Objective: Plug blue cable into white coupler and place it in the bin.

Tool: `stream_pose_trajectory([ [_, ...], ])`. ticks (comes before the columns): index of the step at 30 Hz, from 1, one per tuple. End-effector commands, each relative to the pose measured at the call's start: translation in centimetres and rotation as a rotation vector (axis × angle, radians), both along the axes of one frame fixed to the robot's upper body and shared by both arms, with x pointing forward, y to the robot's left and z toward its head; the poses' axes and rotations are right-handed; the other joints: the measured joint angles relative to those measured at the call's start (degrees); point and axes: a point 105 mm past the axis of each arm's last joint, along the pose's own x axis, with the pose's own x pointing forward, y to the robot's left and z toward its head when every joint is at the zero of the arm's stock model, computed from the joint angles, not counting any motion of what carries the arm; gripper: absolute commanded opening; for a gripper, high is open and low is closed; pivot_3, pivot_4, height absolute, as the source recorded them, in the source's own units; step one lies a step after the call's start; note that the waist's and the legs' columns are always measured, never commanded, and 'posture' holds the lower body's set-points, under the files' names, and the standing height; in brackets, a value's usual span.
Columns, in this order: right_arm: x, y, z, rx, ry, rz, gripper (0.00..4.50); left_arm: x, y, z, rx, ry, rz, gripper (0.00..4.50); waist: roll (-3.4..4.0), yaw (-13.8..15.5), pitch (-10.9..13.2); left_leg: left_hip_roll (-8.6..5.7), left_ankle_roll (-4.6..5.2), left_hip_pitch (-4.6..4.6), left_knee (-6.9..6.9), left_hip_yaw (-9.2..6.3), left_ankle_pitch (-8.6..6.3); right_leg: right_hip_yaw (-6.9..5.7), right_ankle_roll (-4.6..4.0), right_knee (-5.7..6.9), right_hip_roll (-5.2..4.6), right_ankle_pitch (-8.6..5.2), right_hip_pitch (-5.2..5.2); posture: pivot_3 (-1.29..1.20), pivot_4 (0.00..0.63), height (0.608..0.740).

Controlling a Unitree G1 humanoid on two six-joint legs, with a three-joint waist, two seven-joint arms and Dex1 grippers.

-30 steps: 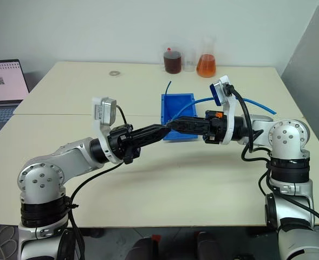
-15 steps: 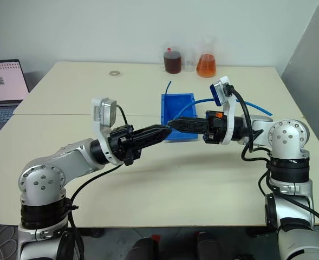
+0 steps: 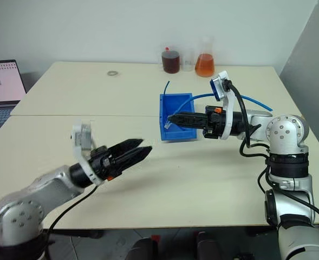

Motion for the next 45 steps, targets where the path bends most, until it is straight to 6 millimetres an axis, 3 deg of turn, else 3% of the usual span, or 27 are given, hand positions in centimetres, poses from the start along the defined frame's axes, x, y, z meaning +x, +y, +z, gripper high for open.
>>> stream_pose_trajectory([
  [1,-0.1,0.3,1.3,0.010,-0.065,0.038,0.18,0.5,3.1,-1.0,0.145,-0.068,0.326,4.47,0.00,0.13,0.00,0.00,0.00,0.00,0.01,0.00,0.00,-0.01,0.00,0.00,0.00,0.00,0.00,0.00,0.150,0.740],
  [6,0.4,1.1,1.2,0.000,-0.079,0.077,0.18,1.4,8.0,-5.5,0.328,0.011,0.799,4.47,0.00,0.62,0.00,-0.03,0.00,-0.02,0.00,0.03,0.00,0.00,0.01,-0.17,-0.03,0.01,0.05,0.00,0.150,0.740],
  [13,0.8,1.4,1.1,-0.016,-0.092,0.102,0.18,3.2,9.9,-8.1,0.381,0.073,1.071,4.47,-0.01,0.90,0.00,-0.03,0.00,-0.13,0.03,-0.04,0.00,-0.08,0.01,-0.19,-0.03,0.02,0.03,0.00,0.150,0.740],
  [20,0.7,1.1,1.1,-0.036,-0.096,0.093,0.18,5.7,9.5,-9.6,0.382,0.090,1.113,4.47,-0.01,0.89,-0.01,-0.04,0.00,-0.17,0.03,-0.06,0.00,-0.11,0.01,-0.17,-0.06,0.04,0.01,0.00,0.150,0.740],
  [23,0.7,0.9,1.1,-0.046,-0.097,0.081,0.18,7.5,8.7,-9.5,0.363,0.066,1.072,4.47,-0.01,1.08,-0.01,-0.08,0.00,-0.16,0.05,-0.11,0.00,-0.17,0.01,-0.10,-0.07,0.04,0.01,0.00,0.150,0.740],
  [28,0.7,0.5,1.1,-0.056,-0.100,0.068,0.18,9.2,9.0,-9.6,0.328,0.084,1.108,4.47,0.00,1.06,-0.01,-0.11,0.00,-0.17,0.07,-0.12,0.00,-0.17,0.03,-0.09,-0.09,0.05,0.03,0.00,0.150,0.740],
  [39,0.5,-0.3,1.1,-0.073,-0.098,0.031,0.18,8.5,9.5,-10.7,0.294,0.194,1.242,4.47,0.01,0.91,-0.03,-0.12,0.00,-0.16,0.07,-0.12,0.00,-0.16,0.04,-0.05,-0.14,0.06,0.03,0.00,0.150,0.740],
  [45,0.4,-0.4,0.8,-0.081,-0.099,0.022,0.18,7.8,10.7,-10.8,0.288,0.225,1.326,4.47,0.02,0.69,-0.04,-0.11,0.00,-0.13,0.06,-0.10,0.00,-0.15,0.04,-0.04,-0.12,0.06,0.03,0.00,0.150,0.740],
])
